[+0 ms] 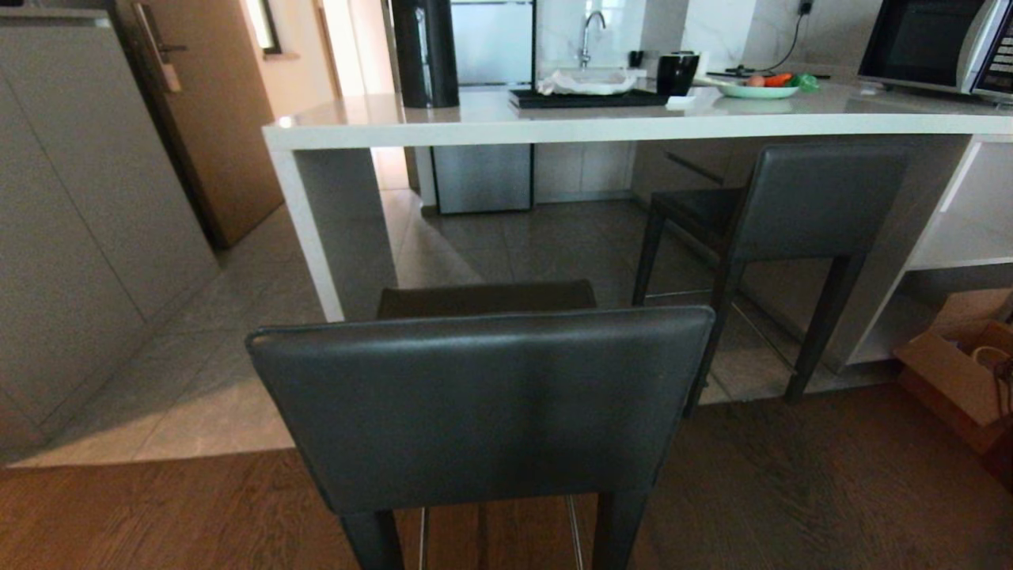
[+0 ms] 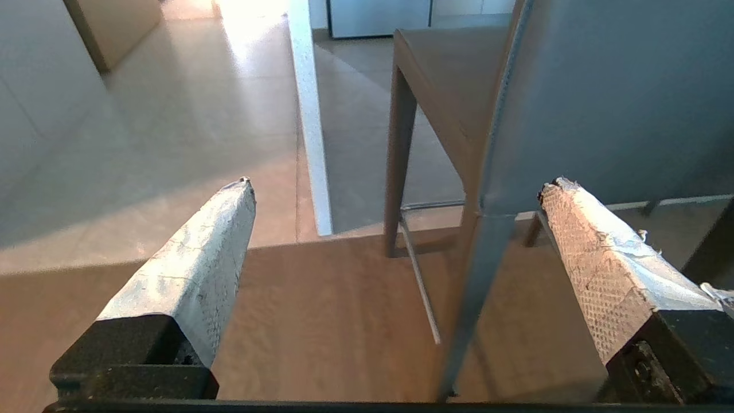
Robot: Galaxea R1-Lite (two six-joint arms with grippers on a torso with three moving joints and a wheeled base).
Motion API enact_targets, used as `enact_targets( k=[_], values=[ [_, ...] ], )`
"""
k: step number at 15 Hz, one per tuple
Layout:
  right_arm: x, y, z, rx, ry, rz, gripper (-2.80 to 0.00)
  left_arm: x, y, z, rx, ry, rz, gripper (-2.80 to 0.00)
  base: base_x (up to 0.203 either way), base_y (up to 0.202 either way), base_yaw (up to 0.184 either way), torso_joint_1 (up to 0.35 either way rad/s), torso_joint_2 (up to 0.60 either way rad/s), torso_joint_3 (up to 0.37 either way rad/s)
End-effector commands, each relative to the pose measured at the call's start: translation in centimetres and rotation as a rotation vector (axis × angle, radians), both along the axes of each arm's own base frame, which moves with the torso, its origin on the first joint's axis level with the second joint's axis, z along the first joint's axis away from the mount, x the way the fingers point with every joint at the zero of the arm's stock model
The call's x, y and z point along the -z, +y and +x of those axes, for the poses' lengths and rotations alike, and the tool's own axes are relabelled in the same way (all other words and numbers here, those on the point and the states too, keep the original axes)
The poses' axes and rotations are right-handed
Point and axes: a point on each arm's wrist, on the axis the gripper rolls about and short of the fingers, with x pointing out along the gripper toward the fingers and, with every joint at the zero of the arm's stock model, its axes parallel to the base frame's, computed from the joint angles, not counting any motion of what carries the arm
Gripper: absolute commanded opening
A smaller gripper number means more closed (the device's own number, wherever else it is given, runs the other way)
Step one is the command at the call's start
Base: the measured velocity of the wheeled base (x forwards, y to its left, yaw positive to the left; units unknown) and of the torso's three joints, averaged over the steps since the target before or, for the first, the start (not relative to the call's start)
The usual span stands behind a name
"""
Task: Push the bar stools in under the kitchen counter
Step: Pull the gray chair out from under the dining table
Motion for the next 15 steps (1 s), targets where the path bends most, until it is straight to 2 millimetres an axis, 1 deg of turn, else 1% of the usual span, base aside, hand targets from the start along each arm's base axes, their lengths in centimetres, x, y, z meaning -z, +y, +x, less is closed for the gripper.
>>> enact_targets(
  k=[1, 2, 3, 5, 6, 8, 15],
  values=[
    [2.9, 0.0, 0.5, 0.028, 0.037, -0.012, 0.00, -0.1, 0.0, 0.0, -0.002, -0.005, 0.045, 0.00, 0.000, 0.000, 0.000, 0.000, 0.00, 0.000],
    [4.2, -0.1, 1.0, 0.034, 0.071, -0.020, 0.00, 0.0, 0.0, 0.0, -0.007, -0.007, 0.100, 0.00, 0.000, 0.000, 0.000, 0.000, 0.00, 0.000],
    [4.7, -0.1, 1.1, 0.036, 0.101, -0.022, 0.00, 0.1, 0.0, 0.0, -0.015, 0.005, 0.131, 0.00, 0.000, 0.000, 0.000, 0.000, 0.00, 0.000],
    [4.6, -0.1, 1.1, 0.034, 0.106, -0.013, 0.00, 0.8, 0.0, 0.0, -0.013, 0.071, 0.099, 0.00, 0.000, 0.000, 0.000, 0.000, 0.00, 0.000],
    [4.6, -0.1, 1.1, 0.033, 0.107, 0.001, 0.00, 0.7, 0.0, 0.0, -0.017, 0.073, 0.077, 0.00, 0.000, 0.000, 0.000, 0.000, 0.00, 0.000],
    [4.7, -0.1, 1.1, 0.034, 0.109, 0.005, 0.00, 0.7, 0.1, 0.0, -0.027, 0.071, 0.094, 0.00, 0.000, 0.000, 0.000, 0.000, 0.00, 0.000],
    [4.6, -0.1, 1.1, 0.044, 0.108, 0.002, 0.00, 0.7, 0.1, 0.0, -0.029, 0.070, 0.076, 0.00, 0.000, 0.000, 0.000, 0.000, 0.00, 0.000]
  ],
)
